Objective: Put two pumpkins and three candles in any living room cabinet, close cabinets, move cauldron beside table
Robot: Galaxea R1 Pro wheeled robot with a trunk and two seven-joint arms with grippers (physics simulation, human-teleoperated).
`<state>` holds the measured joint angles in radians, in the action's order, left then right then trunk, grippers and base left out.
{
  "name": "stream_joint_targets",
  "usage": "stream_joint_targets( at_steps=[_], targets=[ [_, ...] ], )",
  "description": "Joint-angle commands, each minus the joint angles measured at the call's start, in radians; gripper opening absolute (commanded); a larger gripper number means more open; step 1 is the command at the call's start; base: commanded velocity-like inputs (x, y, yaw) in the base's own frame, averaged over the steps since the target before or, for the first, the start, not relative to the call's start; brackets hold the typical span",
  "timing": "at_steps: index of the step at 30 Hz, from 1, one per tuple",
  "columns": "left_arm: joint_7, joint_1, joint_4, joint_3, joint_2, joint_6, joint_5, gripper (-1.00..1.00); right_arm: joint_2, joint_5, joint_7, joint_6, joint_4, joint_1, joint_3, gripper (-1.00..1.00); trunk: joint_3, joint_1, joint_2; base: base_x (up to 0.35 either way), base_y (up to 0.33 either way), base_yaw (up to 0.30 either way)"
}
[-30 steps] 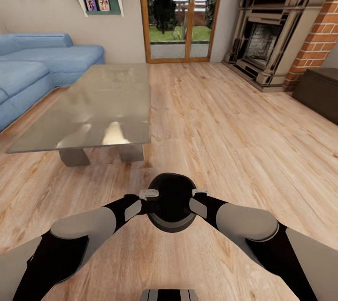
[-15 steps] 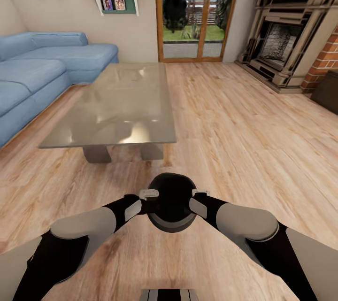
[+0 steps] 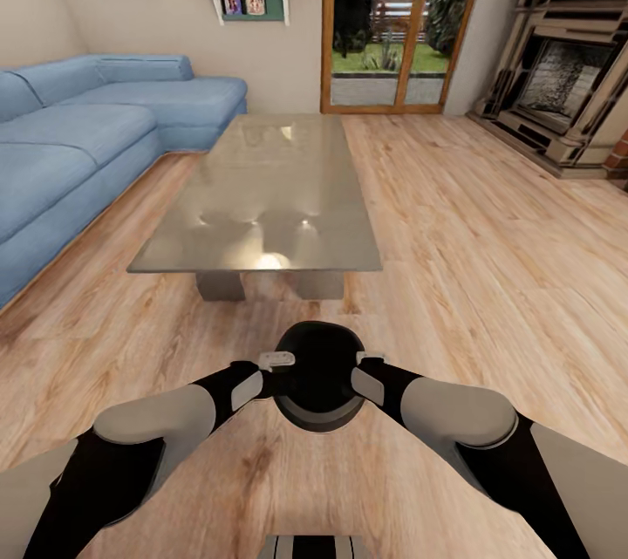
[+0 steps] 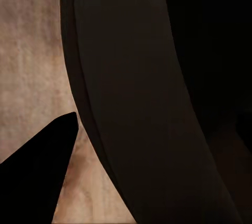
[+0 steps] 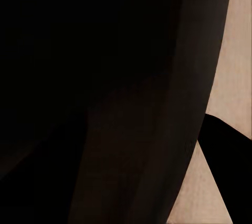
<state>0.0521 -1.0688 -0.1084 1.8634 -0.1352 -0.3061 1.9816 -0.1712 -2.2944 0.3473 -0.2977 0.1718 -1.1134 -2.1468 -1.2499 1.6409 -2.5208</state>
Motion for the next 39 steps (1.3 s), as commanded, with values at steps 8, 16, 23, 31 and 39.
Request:
stream_joint_targets(
  at_steps=[8, 16, 23, 31, 39],
  targets=[
    [0.006, 0.000, -0.002, 0.022, 0.001, 0.001, 0.015, -1.00, -0.001, 0.015, -0.018, 0.024, 0.002, -0.002, -0.007, -1.00, -0.001, 0.000, 0.000, 0.249, 0.259, 0.001],
    [0.006, 0.000, -0.002, 0.022, 0.001, 0.005, 0.017, -1.00, 0.000, 0.013, -0.018, 0.025, 0.002, -0.002, -0.007, -1.00, -0.002, 0.000, 0.000, 0.052, 0.223, 0.056],
    [0.006, 0.000, -0.002, 0.022, -0.001, 0.008, 0.016, -1.00, -0.002, 0.017, -0.016, 0.022, 0.002, -0.002, -0.007, -1.00, -0.004, 0.000, 0.000, 0.002, 0.017, 0.233],
    [0.007, 0.000, -0.002, 0.022, -0.002, 0.009, 0.014, -1.00, -0.002, 0.017, -0.016, 0.023, 0.002, -0.002, -0.007, -1.00, -0.005, 0.000, 0.000, 0.000, 0.001, 0.039],
    [0.007, 0.000, -0.002, 0.022, -0.002, 0.008, 0.015, -1.00, -0.002, 0.018, -0.017, 0.024, 0.002, -0.002, -0.007, -1.00, -0.024, 0.002, -0.002, 0.000, 0.000, 0.001]
  ],
)
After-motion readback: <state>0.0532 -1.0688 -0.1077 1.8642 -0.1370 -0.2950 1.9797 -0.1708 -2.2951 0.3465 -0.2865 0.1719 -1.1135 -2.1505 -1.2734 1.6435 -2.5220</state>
